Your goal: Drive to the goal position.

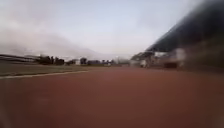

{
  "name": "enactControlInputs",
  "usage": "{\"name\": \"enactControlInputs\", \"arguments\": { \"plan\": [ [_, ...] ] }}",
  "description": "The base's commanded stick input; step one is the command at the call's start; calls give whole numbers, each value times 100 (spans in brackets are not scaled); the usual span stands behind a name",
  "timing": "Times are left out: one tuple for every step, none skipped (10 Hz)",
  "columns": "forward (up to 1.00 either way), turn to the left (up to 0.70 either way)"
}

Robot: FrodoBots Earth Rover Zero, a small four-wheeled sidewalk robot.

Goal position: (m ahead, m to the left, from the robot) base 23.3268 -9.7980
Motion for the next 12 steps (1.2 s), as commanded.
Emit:
{"name": "enactControlInputs", "arguments": {
  "plan": [
    [70, 0],
    [70, 0],
    [70, 0],
    [70, 0],
    [70, -3],
    [70, -9],
    [70, -15],
    [70, -21],
    [70, -26],
    [70, -26],
    [70, -26],
    [70, -26]
  ]
}}
